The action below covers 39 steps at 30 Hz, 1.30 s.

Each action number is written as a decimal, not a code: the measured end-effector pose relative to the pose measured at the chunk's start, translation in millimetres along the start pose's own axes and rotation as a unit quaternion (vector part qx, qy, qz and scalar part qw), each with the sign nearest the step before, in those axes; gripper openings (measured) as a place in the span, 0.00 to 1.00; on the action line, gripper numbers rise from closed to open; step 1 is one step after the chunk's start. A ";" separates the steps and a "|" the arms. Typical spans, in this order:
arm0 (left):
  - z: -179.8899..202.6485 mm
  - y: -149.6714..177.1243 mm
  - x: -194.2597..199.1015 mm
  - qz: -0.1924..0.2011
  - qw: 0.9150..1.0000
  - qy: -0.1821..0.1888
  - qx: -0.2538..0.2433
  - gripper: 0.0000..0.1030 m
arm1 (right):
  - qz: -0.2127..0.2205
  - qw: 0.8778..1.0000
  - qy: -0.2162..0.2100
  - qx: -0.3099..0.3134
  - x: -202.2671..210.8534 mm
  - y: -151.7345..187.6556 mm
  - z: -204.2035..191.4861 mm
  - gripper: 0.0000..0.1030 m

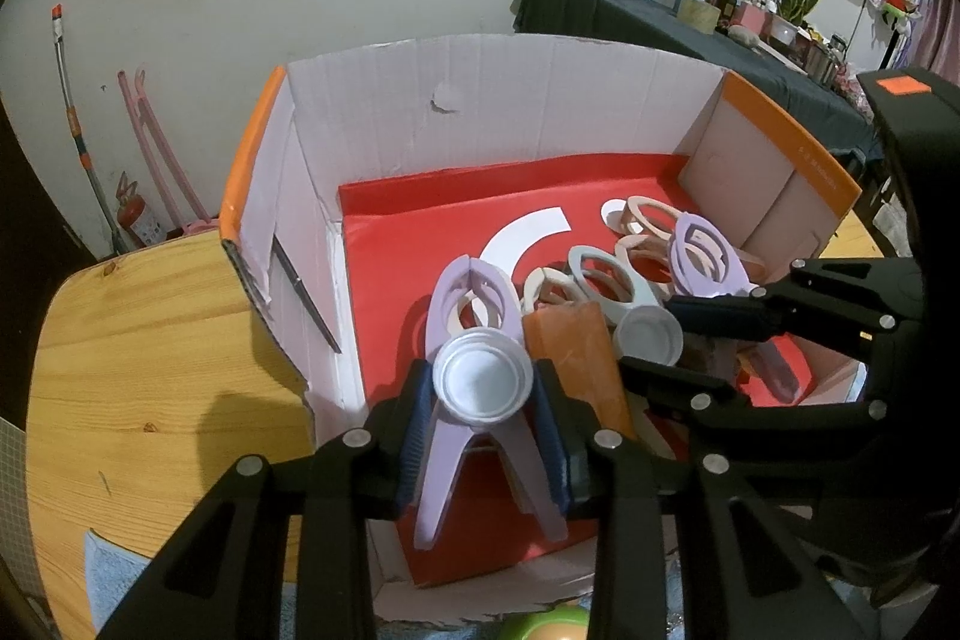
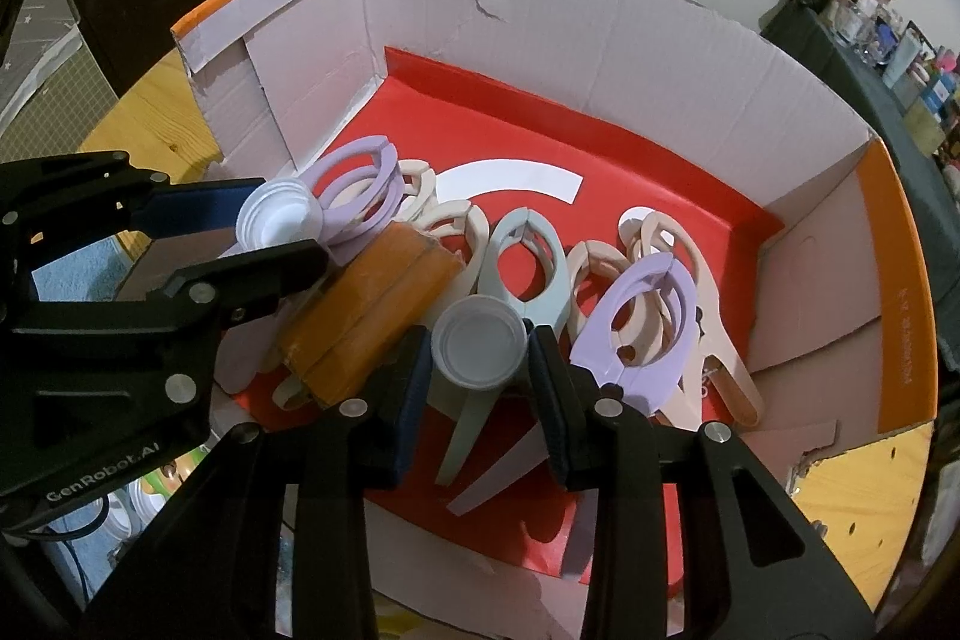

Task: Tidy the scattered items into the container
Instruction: 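Lower white cap into red box with left tool while right lowers lid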

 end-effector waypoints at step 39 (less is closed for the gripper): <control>1.2 1.2 4.0 0.001 1.000 0.004 -0.001 0.36 | 0.001 1.000 -0.003 -0.004 0.7 0.4 2.6 0.49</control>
Point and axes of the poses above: each gripper's, at about its wrist camera, not at the fingertips, and x roughly against the way its jaws point, z to its right, y to its underside, the point moved 9 cm from there along -x, roughly the way its jaws point, and after that the axes turned 13 degrees about -z, right-handed, at the moved point
